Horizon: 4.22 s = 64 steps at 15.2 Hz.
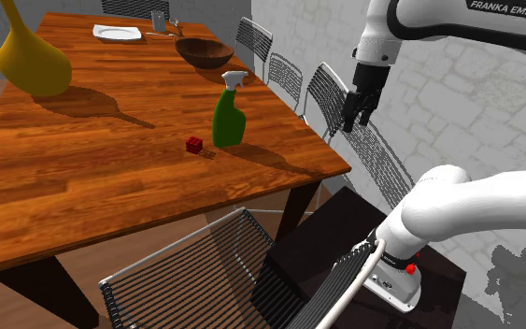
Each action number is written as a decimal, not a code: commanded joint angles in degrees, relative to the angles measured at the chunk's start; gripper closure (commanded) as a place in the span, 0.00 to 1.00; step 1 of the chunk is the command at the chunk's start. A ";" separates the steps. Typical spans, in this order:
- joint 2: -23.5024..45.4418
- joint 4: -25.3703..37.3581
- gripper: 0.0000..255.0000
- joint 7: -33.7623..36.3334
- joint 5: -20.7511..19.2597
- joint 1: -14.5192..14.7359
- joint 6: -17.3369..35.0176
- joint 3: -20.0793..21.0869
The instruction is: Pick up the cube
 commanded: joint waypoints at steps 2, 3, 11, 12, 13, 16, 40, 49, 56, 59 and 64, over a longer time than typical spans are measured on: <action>1.01 -0.06 0.00 1.38 0.94 0.33 1.49 1.09; 2.10 -0.04 0.00 2.74 1.82 0.65 2.99 2.17; 13.38 3.02 0.00 13.18 6.81 2.62 14.79 10.39; 15.05 3.76 0.00 14.47 7.12 2.77 16.18 11.36; 16.78 4.58 0.00 15.77 7.35 2.91 17.53 12.29; 22.20 7.50 0.00 19.74 7.52 3.16 21.35 15.02; 66.00 43.50 0.00 48.85 -9.98 9.38 33.48 22.93; 66.73 41.63 1.00 49.16 -10.36 9.44 36.03 22.76; 66.68 42.42 1.00 49.05 -10.29 9.44 35.19 22.79; 65.90 43.69 1.00 48.82 -9.93 9.38 33.20 22.94; 64.81 46.08 1.00 48.49 -9.41 9.32 29.79 23.16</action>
